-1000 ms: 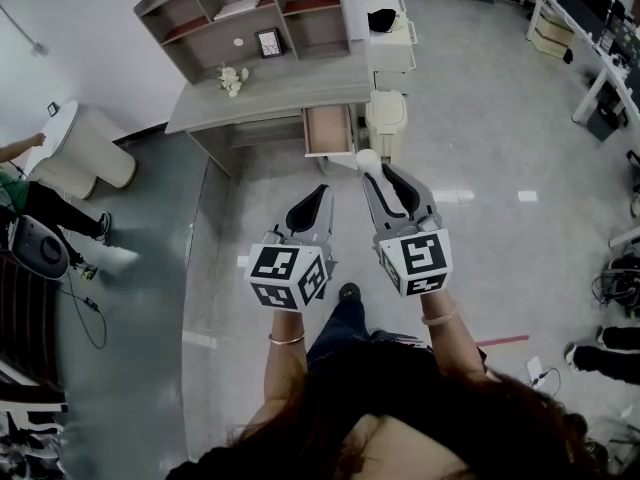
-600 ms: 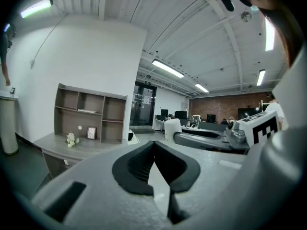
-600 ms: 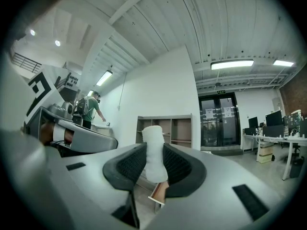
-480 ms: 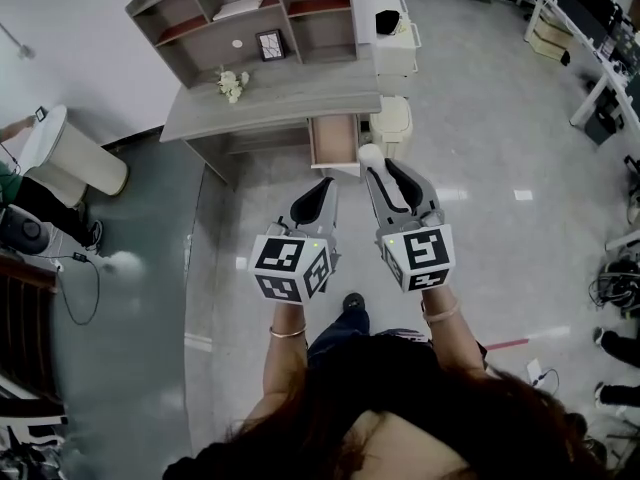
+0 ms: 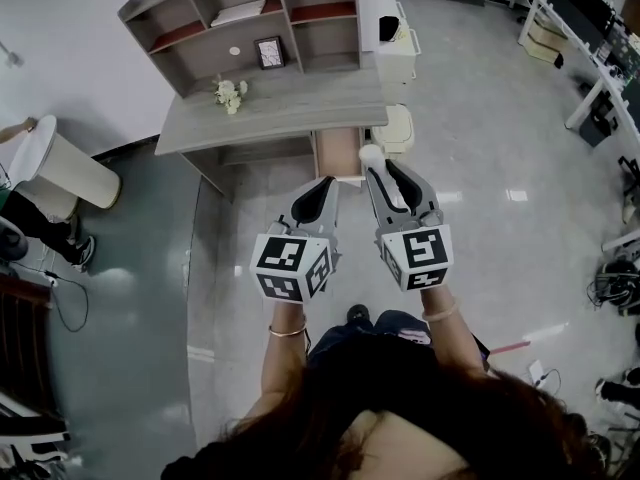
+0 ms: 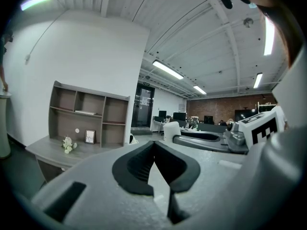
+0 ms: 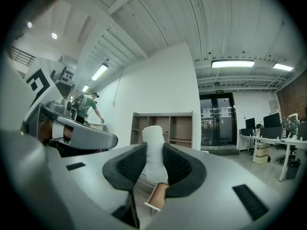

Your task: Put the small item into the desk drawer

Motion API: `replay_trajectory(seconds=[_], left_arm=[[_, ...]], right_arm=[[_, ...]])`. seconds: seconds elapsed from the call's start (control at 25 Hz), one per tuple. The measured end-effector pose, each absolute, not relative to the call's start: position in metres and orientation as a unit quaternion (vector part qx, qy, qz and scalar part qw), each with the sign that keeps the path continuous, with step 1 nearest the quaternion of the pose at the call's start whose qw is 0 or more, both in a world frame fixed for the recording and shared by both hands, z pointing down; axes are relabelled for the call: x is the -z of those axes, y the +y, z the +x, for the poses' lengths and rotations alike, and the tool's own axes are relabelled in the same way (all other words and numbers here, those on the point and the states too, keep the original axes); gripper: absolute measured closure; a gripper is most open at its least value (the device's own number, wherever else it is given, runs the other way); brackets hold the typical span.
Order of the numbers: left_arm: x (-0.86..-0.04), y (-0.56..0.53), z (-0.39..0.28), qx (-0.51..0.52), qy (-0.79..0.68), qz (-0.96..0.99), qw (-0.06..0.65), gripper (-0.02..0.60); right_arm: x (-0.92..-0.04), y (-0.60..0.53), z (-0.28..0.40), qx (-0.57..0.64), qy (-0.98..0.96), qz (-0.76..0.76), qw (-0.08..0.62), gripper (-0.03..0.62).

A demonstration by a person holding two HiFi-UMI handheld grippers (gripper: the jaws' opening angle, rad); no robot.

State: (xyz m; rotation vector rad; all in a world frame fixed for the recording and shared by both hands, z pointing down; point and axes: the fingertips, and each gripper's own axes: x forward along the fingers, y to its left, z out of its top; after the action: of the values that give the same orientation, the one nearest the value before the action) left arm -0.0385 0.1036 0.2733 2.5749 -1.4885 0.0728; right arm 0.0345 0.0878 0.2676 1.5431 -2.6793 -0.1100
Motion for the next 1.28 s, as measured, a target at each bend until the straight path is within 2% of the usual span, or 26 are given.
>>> replay_trajectory(seconds=[0.68, 1.28], left_arm=[[-0.294, 0.042, -0.035, -0.035, -0.481, 0.871, 0.095, 0.566], [-0.314, -0.063, -0.045, -0.017, -0.533, 0.841, 0.090, 0.566]], right_arm=[[-0.291, 0.024, 0.023, 0.017, -0.865, 0.499, 0.046, 0.491], [-0.315, -0.081, 0.015, 0.006, -0.882, 0.468, 0.061, 0.491]])
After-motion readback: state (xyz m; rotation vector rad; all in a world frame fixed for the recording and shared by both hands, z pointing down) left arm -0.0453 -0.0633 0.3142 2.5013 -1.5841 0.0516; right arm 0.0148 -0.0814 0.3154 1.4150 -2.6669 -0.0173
